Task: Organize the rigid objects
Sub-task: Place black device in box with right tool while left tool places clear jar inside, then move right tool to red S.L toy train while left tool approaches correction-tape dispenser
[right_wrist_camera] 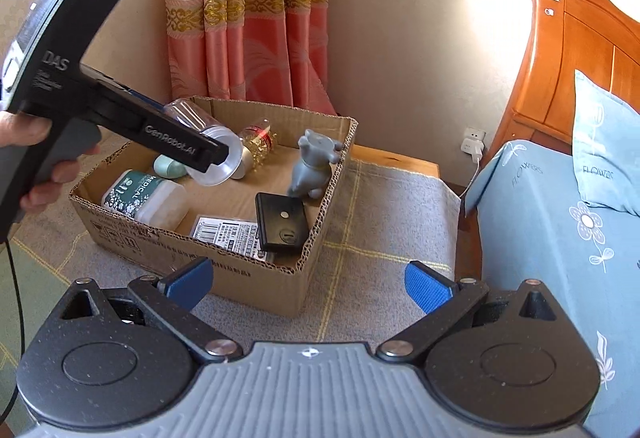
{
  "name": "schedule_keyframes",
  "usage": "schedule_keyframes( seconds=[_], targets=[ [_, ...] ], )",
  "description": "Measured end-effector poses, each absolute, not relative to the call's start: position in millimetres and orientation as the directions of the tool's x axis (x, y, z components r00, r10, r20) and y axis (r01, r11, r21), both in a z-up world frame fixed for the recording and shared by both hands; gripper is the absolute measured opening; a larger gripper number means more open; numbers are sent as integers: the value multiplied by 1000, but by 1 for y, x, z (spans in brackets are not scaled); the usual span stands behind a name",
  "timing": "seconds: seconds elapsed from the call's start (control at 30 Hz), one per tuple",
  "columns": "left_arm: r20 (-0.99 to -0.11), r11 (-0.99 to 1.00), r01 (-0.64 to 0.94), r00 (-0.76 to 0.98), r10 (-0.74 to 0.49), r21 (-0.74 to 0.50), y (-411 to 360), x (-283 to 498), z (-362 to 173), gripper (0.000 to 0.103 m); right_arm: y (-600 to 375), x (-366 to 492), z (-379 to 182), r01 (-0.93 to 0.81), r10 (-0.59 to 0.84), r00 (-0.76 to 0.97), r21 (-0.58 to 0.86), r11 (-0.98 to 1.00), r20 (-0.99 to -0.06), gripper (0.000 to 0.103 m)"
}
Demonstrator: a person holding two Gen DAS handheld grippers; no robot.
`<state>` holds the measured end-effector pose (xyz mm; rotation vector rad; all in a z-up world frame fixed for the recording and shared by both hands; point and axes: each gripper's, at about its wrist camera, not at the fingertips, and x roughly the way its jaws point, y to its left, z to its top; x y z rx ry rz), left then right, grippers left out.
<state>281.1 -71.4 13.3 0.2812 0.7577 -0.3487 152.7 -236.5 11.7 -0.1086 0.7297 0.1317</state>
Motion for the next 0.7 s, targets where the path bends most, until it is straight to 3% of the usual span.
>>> schedule_keyframes(
  seconds=[0.1, 0.5, 0.7],
  targets=[
    [-709, 917, 384, 677, -197, 112, -65, 276, 14, 99, -239, 151, 11, -146, 72, 734, -53, 988, -676, 103],
    [-647, 953, 289, 745, -165, 90, -16, 215, 32, 102, -228, 148, 4, -174, 96, 718, -44, 984, -690, 103],
    [-647, 981, 186, 755, -103, 60, 15, 183, 16, 102, -215, 141, -8, -241, 159, 708, -24, 970, -688, 103]
  ],
)
